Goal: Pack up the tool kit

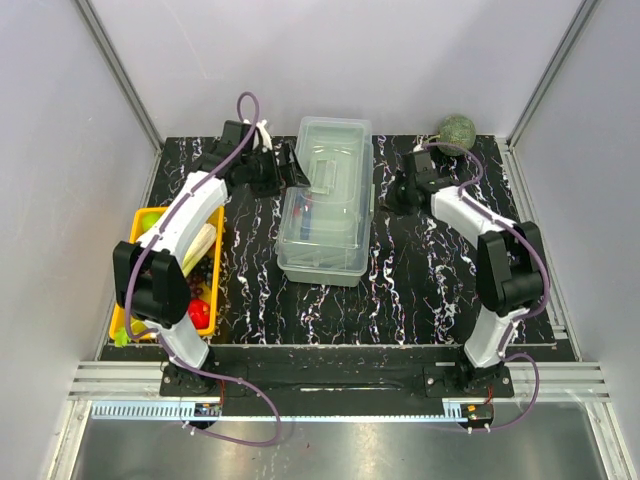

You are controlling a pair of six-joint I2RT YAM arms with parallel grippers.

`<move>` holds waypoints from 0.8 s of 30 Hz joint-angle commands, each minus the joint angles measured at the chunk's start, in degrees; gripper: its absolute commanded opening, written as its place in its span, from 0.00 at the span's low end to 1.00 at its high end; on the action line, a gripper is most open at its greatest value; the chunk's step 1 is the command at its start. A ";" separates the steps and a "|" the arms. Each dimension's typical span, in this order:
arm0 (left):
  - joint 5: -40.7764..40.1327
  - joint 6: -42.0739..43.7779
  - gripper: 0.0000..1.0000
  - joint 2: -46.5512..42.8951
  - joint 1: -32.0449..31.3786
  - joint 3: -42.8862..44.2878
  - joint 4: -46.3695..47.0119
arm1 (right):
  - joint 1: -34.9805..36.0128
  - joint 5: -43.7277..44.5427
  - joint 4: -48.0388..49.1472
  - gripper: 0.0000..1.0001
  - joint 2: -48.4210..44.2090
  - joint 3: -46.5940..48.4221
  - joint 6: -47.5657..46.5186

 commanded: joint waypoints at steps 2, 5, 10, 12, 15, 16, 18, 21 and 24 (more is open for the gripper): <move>-9.87 4.09 0.99 -5.17 2.29 8.14 -7.85 | -4.96 11.39 -9.70 0.13 -9.52 0.27 -3.02; -14.35 5.59 0.99 -10.00 2.47 5.70 -8.21 | -6.72 16.93 -13.92 0.47 -16.28 -1.67 -4.60; -16.48 4.81 0.99 -19.66 2.64 -3.44 -7.86 | -7.69 23.79 -20.07 0.94 -28.59 -5.10 -7.24; -15.86 4.28 0.99 -24.41 2.65 -7.92 -7.86 | -7.70 28.61 -23.15 0.95 -34.12 -6.06 -5.05; -15.69 4.36 0.99 -32.05 2.65 -14.51 -7.42 | -7.70 35.38 -22.63 0.95 -44.75 -10.36 -4.08; -16.03 4.45 0.99 -34.25 2.65 -16.88 -7.16 | -7.70 36.79 -21.85 0.95 -48.44 -11.94 -4.51; -16.83 4.27 0.99 -39.17 2.65 -20.14 -7.94 | -7.70 38.04 -22.18 0.96 -53.63 -12.75 -5.65; -17.71 3.75 0.99 -45.07 2.65 -22.61 -11.01 | -7.70 37.51 -26.21 0.96 -58.31 -10.21 -6.54; -16.48 4.97 0.99 -49.03 2.65 -22.71 -13.65 | -7.70 38.56 -31.32 0.95 -62.78 -8.53 -6.44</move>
